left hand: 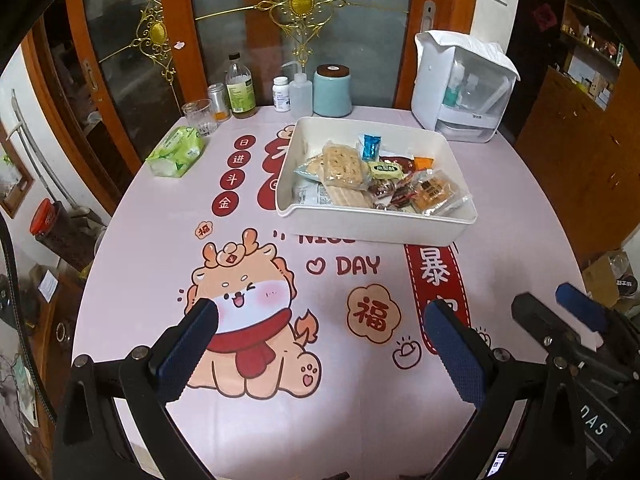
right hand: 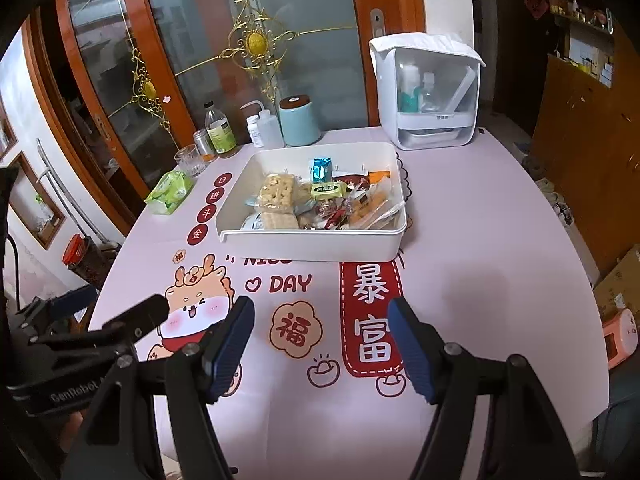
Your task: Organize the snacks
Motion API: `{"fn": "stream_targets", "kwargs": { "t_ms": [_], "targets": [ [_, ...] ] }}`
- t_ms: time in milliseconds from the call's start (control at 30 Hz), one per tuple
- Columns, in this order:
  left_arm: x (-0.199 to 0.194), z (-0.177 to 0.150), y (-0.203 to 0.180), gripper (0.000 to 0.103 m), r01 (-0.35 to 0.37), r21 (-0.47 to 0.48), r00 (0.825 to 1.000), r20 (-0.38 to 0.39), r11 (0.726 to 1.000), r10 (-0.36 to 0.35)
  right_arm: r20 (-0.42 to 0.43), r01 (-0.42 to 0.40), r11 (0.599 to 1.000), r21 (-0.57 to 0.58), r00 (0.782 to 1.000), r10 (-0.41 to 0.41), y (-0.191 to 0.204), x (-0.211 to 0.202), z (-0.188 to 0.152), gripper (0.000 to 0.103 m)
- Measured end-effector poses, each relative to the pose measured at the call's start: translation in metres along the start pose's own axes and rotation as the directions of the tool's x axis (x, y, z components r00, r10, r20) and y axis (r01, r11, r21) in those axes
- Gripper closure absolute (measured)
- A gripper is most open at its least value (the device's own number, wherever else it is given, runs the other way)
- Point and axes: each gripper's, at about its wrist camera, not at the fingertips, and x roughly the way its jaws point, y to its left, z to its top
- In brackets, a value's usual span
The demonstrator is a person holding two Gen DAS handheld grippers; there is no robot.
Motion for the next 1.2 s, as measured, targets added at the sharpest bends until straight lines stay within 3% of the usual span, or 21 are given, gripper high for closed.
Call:
{"fn": "stream_targets", "kwargs": {
  "t_ms": [367, 1200],
  "targets": [
    [0.002, -0.005, -0.001, 0.001, -0.016, -0.014, 0.999, -0.03, 1.0, 0.015, -0.006, -0.01, 1.0, -0.013, 1.0, 0.01, 0.003, -0.002, -0.001, 0.033],
    [-0.011, -0.009, -0.003, 0.001, -0.037, -0.008, 0.999, 0.009, 0.999, 0.037, -0.008, -0.005, 1.0, -0.01, 1.0, 0.004, -0.003, -0.005, -0.005, 0.033]
  ]
}}
